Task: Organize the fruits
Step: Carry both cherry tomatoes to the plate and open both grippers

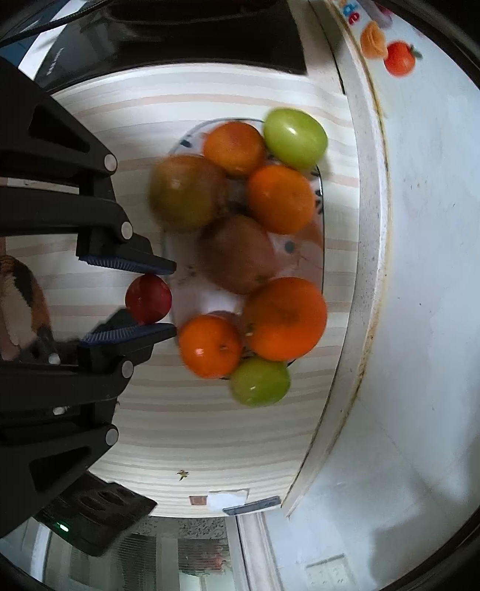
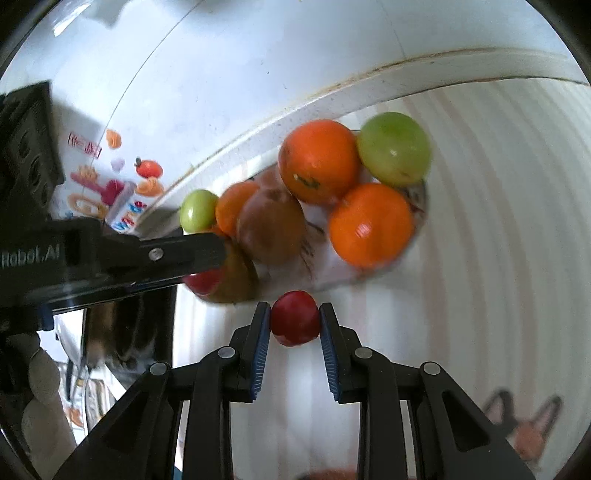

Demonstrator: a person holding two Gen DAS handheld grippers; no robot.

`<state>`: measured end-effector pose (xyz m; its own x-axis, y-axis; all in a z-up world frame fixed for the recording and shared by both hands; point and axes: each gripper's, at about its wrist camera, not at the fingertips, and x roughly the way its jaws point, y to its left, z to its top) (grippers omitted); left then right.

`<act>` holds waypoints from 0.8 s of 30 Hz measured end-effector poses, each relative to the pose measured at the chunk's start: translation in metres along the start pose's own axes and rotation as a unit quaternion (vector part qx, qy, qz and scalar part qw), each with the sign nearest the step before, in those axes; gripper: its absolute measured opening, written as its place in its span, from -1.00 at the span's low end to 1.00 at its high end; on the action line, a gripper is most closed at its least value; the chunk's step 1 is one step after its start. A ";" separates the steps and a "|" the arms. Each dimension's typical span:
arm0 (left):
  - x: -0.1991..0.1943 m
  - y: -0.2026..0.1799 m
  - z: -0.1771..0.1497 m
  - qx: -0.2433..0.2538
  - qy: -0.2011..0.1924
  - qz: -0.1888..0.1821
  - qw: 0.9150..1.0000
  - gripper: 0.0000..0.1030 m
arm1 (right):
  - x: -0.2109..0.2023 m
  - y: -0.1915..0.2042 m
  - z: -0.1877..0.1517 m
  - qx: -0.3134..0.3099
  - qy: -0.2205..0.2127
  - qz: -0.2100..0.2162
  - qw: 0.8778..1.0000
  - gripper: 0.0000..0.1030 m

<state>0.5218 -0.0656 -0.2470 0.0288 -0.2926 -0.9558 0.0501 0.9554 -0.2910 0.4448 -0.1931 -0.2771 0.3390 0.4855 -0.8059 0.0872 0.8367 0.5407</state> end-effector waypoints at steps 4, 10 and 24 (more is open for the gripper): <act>0.016 0.005 0.016 -0.001 0.027 0.001 1.000 -0.52 | 0.018 -0.001 0.007 0.010 -0.001 0.005 1.000 -0.44; 0.032 -0.001 0.015 0.007 0.036 0.018 0.999 -0.50 | 0.033 -0.014 0.012 0.039 -0.003 0.018 0.999 -0.43; 0.000 0.005 0.000 0.018 -0.021 0.059 0.998 0.54 | 0.014 -0.019 0.007 0.053 0.022 -0.021 0.998 0.76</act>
<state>0.5220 -0.0610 -0.2479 0.0787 -0.1794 -0.9806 0.0788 0.9817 -0.1733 0.4541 -0.2039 -0.2965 0.2920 0.4632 -0.8368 0.1991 0.8263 0.5269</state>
